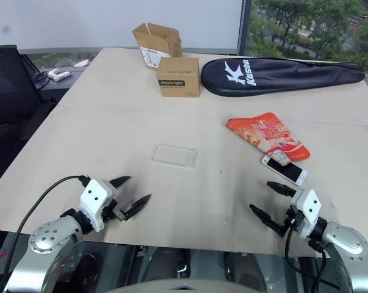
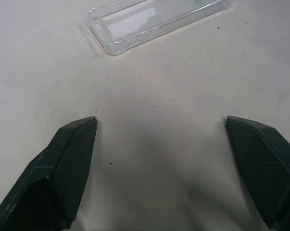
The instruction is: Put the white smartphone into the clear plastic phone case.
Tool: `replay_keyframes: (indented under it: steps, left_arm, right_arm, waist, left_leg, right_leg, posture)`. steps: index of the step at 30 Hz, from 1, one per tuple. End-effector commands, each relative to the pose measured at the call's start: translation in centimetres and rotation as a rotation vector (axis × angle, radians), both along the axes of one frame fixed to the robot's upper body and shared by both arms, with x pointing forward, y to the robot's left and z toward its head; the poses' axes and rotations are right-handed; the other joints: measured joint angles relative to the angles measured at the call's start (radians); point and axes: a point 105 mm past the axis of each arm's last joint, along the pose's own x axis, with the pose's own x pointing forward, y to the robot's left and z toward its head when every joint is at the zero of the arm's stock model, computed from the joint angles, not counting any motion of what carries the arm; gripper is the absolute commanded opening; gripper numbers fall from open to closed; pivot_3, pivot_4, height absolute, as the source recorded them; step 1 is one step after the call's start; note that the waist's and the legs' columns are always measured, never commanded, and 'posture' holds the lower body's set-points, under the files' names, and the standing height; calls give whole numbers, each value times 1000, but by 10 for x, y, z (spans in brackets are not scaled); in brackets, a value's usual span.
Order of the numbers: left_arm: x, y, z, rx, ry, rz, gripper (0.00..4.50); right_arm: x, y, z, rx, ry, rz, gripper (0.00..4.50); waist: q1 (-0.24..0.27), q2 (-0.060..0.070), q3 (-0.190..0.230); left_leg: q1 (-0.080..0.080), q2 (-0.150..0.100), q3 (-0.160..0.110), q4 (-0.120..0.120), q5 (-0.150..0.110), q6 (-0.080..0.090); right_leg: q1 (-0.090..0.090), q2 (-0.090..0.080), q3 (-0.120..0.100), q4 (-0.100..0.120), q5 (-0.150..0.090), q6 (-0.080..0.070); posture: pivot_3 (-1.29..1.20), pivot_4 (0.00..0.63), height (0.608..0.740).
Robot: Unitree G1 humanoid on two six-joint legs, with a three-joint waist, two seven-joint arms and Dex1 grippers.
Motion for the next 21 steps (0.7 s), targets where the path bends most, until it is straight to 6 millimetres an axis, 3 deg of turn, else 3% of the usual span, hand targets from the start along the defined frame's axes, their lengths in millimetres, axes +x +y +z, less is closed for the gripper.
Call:
replay_keyframes:
  steps: [1, 16, 21]
  left_arm:
    - [-1, 3, 4, 4, -18, 4, 4404]
    - [1, -2, 10, -45, -41, -26, 4404]
    - [5, -10, 19, -80, -10, -117, 4404]
  right_arm:
    - [1, -5, 10, -8, -47, 4, 4500]
    - [-2, -10, 11, -18, -42, 9, 4500]
    - [-9, -1, 11, -7, -22, 61, 4500]
  waist:
    - [0, 0, 0]
    - [1, 0, 0]
    - [2, 0, 0]
  left_leg:
    - [0, 0, 0, 0, 0, 0]
    - [0, 0, 0, 0, 0, 0]
    - [0, 0, -1, 0, 0, 0]
  right_leg:
    - [0, 0, 0, 0, 0, 0]
    - [0, 0, 0, 0, 0, 0]
    - [0, 0, -1, 0, 0, 0]
  posture:
    - [0, 150, 732]
    - [0, 150, 732]
    - [0, 150, 732]
